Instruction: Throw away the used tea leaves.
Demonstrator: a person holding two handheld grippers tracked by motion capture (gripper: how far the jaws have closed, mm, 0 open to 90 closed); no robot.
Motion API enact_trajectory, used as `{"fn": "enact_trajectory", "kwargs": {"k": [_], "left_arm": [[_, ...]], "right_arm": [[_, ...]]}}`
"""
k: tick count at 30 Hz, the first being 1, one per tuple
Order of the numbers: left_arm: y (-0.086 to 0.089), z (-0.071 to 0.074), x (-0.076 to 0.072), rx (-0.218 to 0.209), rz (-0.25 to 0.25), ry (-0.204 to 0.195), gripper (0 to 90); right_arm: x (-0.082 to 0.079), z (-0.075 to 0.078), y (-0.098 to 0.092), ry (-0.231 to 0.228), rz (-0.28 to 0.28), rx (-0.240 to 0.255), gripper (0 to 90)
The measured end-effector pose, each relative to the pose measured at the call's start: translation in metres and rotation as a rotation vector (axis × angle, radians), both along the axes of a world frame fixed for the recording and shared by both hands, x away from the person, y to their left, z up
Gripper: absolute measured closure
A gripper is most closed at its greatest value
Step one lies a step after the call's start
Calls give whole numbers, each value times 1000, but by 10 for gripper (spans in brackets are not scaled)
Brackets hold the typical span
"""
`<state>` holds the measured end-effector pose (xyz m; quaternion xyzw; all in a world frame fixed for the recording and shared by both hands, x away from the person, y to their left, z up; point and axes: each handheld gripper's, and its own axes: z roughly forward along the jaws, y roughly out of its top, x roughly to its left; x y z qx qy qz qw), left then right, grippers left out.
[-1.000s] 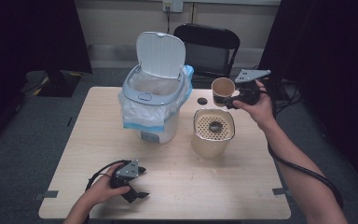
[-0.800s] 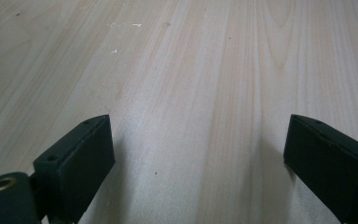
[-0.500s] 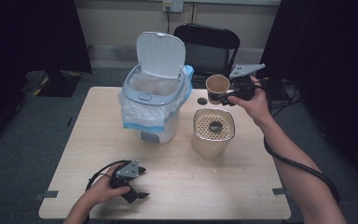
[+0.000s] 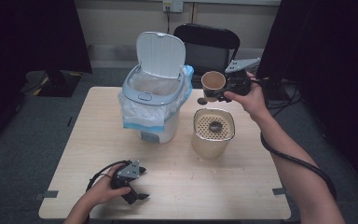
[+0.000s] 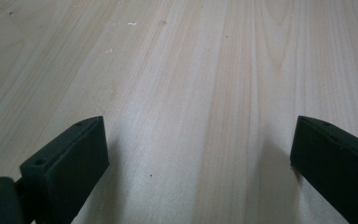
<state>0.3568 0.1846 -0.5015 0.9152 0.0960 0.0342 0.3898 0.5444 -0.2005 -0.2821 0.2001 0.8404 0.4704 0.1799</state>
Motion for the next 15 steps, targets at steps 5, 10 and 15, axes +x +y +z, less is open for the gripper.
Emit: {"fn": "enact_trajectory", "kwargs": {"k": [5, 10, 15], "left_arm": [[0, 0, 0, -4, 2, 3, 36], [0, 0, 0, -4, 1, 3, 35], [0, 0, 0, -2, 1, -1, 33]], "right_arm": [[1, 4, 1, -3, -2, -1, 257], [2, 8, 2, -2, -3, 1, 257], [2, 13, 5, -5, 4, -5, 257]]}}
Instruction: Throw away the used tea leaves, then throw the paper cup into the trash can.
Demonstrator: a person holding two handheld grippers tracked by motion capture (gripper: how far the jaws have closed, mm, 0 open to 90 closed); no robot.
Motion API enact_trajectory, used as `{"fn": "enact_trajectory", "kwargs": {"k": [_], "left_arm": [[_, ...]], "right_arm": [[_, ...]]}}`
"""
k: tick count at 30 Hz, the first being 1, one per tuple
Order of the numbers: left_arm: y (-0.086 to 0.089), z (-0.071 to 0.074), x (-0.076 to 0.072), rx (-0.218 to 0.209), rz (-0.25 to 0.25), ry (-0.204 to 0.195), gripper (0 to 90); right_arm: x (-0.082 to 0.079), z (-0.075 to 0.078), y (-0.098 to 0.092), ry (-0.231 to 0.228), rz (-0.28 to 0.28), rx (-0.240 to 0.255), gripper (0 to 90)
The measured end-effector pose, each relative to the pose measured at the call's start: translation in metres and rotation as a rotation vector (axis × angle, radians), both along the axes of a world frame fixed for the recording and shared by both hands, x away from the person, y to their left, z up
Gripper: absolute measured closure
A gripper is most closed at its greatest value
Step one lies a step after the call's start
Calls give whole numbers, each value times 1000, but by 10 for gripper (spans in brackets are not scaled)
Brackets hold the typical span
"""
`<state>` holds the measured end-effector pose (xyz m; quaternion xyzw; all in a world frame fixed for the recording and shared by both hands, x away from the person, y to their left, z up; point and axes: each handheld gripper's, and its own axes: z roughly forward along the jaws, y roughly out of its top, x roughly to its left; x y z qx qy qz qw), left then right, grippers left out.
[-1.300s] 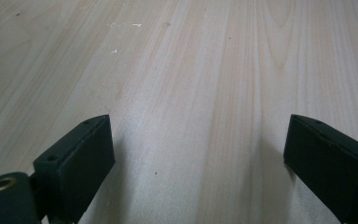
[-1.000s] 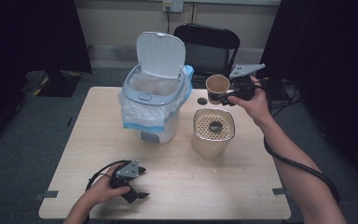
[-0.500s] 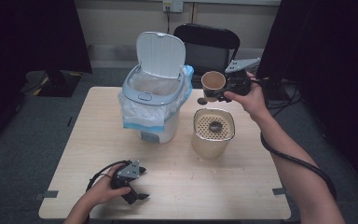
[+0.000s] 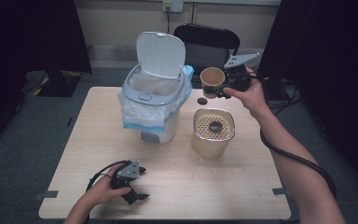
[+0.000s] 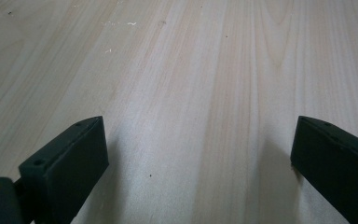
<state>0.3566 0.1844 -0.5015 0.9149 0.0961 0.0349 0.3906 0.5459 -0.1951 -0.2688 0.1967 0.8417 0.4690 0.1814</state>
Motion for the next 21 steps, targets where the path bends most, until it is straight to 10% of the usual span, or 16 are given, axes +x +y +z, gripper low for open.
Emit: {"fn": "enact_trajectory", "kwargs": {"k": [21], "left_arm": [[0, 0, 0, 1, 3, 1, 31]], "right_arm": [[5, 30, 22, 10, 31, -32, 255]]}}
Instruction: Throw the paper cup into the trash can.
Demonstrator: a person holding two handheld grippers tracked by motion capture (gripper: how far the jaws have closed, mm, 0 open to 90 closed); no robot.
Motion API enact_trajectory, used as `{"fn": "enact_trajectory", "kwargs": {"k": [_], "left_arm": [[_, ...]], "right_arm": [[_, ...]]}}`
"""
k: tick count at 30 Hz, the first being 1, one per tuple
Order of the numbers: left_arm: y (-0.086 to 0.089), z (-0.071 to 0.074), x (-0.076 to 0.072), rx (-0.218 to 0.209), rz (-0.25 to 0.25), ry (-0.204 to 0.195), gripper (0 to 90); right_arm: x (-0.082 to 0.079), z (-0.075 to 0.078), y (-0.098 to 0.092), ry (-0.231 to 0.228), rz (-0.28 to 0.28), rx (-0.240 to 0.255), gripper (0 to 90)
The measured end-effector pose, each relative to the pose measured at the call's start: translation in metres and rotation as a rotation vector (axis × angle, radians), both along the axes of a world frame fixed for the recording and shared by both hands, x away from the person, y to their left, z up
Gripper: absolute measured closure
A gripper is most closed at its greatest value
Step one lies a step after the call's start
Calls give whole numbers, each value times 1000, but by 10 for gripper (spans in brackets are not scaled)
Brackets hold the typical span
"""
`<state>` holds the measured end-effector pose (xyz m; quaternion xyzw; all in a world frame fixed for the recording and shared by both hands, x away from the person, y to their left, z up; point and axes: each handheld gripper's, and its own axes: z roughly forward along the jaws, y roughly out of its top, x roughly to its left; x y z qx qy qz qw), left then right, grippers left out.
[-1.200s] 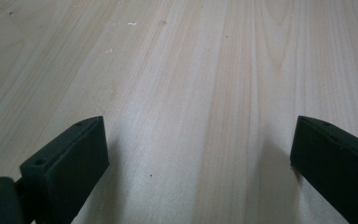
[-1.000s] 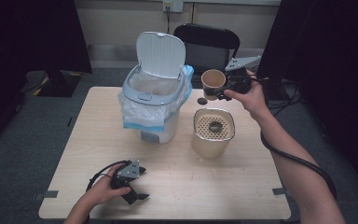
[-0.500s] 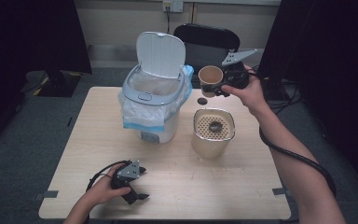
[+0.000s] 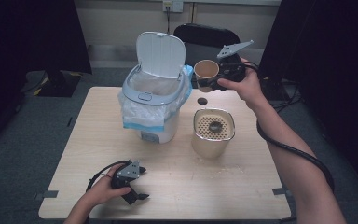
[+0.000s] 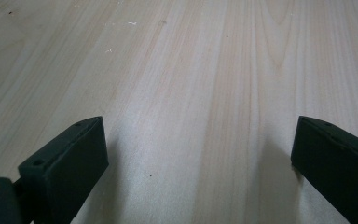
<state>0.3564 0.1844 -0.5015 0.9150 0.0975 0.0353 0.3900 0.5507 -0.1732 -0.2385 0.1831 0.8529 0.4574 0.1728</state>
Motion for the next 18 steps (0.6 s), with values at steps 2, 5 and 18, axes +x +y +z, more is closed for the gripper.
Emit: {"fn": "enact_trajectory", "kwargs": {"k": [2, 5, 18], "left_arm": [[0, 0, 0, -1, 2, 1, 31], [0, 0, 0, 0, 2, 2, 30], [0, 0, 0, 0, 2, 1, 30]], "right_arm": [[1, 3, 1, 0, 0, 1, 255], [2, 9, 5, -1, 7, 8, 255], [7, 24, 26, -7, 15, 2, 255]]}}
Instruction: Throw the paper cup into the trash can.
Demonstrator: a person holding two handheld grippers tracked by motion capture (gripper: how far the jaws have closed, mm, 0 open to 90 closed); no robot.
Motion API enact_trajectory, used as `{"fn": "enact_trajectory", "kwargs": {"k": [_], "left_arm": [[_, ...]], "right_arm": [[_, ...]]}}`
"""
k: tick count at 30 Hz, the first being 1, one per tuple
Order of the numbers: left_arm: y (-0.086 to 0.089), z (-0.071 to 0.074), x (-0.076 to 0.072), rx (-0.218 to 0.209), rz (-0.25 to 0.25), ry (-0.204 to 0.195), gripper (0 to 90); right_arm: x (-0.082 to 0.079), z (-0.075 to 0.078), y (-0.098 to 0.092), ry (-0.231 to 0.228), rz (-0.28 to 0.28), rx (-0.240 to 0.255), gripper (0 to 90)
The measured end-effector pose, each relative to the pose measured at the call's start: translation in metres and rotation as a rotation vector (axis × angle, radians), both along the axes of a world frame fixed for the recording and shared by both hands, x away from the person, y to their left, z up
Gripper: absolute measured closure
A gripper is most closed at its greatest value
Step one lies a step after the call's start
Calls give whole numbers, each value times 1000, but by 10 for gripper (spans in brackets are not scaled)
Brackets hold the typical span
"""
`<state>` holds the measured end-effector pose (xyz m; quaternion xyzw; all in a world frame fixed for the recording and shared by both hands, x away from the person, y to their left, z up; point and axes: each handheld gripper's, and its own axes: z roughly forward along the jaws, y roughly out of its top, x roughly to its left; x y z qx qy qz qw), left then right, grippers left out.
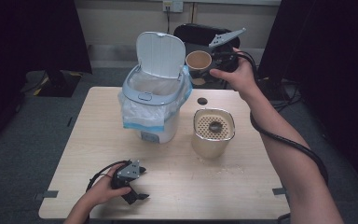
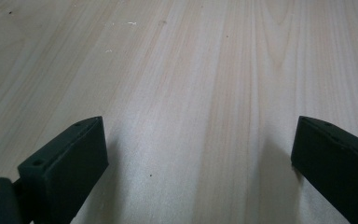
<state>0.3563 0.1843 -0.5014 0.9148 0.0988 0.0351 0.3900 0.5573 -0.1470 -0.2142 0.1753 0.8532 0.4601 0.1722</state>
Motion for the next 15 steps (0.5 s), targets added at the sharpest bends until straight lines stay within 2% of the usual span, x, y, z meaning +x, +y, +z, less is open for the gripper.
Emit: {"fn": "enact_trajectory", "kwargs": {"k": [15], "left_arm": [[0, 0, 0, -1, -1, 3, 30]], "right_arm": [[2, 11, 32, -10, 34, 10, 254]]}}
